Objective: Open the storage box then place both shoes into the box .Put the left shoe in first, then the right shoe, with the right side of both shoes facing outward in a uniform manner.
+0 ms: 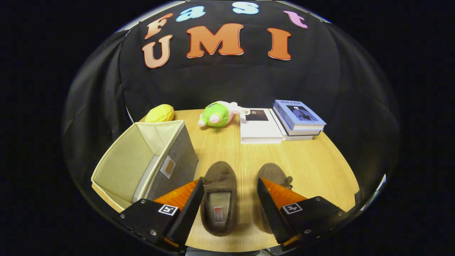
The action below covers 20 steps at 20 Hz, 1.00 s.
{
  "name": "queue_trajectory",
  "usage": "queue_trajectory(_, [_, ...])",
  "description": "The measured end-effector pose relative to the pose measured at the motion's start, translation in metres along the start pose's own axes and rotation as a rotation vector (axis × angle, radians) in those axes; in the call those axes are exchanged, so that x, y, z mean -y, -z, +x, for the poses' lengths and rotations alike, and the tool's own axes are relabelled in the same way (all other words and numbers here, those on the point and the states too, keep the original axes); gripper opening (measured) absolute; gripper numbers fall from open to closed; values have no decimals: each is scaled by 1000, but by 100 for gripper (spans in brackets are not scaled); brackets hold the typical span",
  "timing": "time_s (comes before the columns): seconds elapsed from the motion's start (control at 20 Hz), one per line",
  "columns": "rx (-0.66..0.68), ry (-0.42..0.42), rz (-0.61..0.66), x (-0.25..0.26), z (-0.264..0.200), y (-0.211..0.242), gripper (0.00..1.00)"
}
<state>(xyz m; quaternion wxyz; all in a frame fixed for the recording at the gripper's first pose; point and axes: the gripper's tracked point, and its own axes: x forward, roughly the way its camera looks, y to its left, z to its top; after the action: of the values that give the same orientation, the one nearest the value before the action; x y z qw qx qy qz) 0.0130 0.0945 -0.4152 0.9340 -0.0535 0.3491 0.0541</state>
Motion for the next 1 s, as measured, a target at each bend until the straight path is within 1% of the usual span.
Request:
queue_trajectory(0.05, [-15, 3, 5, 1, 4, 8, 84])
queue_trajectory(0.15, [-55, 3, 21, 2, 12, 24, 75])
queue_trajectory(0.2, [-73, 0, 28, 1, 18, 31, 72])
queue_trajectory(0.25, [-89, 1, 30, 1, 24, 38, 66])
queue_trajectory(0.3, [-105, 9, 32, 3, 31, 44, 62])
queue_trajectory(0.45, [-167, 27, 45, 8, 49, 62, 47])
queue_trajectory(0.5, [-189, 31, 52, 9, 55, 68, 43])
queue_trajectory(0.55, [-209, 27, 63, 7, 58, 73, 36])
queue_trajectory(0.6, [-223, 18, 81, 4, 59, 77, 32])
queue_trajectory(0.65, [-224, 13, 102, 1, 60, 78, 25])
queue_trajectory(0.7, [-218, 28, 115, 5, 60, 75, 19])
queue_trajectory(0.75, [-219, 29, 123, 5, 60, 75, 6])
queue_trajectory(0.85, [-218, 24, 161, 6, 60, 71, 3])
queue_trajectory(0.9, [-219, 16, 189, 5, 58, 68, 2])
queue_trajectory(1.0, [-208, 25, 224, 5, 52, 57, 1])
